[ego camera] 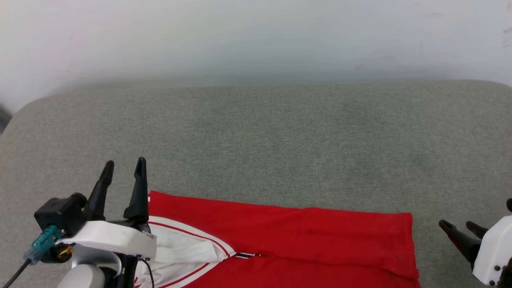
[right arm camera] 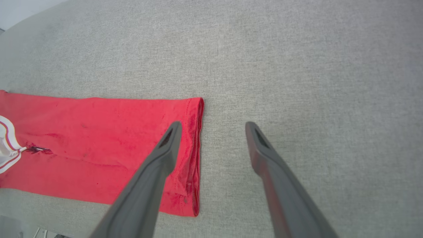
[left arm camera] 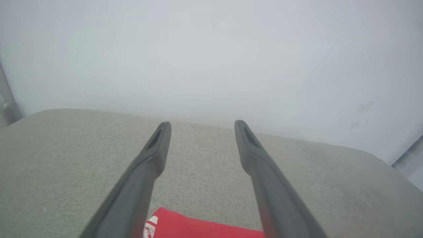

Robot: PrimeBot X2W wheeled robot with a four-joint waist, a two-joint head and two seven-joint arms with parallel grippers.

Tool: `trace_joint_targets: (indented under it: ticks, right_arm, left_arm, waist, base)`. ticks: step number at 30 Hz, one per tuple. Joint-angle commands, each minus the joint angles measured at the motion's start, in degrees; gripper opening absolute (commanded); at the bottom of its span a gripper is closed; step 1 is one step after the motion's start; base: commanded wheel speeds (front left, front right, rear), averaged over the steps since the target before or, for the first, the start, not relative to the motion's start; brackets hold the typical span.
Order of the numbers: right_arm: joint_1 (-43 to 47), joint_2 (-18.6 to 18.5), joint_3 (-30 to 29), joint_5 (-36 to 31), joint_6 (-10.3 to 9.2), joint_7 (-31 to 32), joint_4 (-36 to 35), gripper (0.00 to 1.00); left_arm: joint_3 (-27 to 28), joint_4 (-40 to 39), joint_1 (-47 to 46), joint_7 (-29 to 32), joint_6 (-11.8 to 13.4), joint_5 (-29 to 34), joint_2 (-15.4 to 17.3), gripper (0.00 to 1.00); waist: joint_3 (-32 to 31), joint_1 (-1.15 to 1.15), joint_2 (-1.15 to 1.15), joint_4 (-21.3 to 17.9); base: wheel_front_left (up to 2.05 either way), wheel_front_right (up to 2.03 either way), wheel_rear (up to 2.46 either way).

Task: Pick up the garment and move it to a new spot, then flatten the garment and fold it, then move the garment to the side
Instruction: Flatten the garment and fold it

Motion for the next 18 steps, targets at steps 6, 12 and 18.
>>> trace_joint_targets:
  ticks: [6,12,18]
  right_arm:
    - [-0.6,0.7,-0.4,-1.7,-0.02,9.4,-3.2,1.00]
    - [0.4,2.3,0.5,-2.3,-0.02,12.2,-0.6,1.00]
    - [-1.4,3.8,2.0,-0.5,-0.02,11.3,5.7,1.00]
  left_arm:
    - [-0.6,-4.9,-2.4,-3.1,2.4,7.5,-1.3,1.00]
    - [-1.4,-7.5,-3.3,-3.7,3.1,11.6,-2.2,1.00]
    - [-2.2,-7.6,-4.2,-3.8,2.5,13.1,-2.7,1.00]
  waist:
    - [2.4,0.01,0.00,2.9]
    - [5.2,0.01,0.00,5.7]
    - [7.5,0.01,0.00,7.3]
  base:
    - [0.00,0.00,0.00]
    - [0.00,0.00,0.00]
    - [0.00,0.00,0.00]
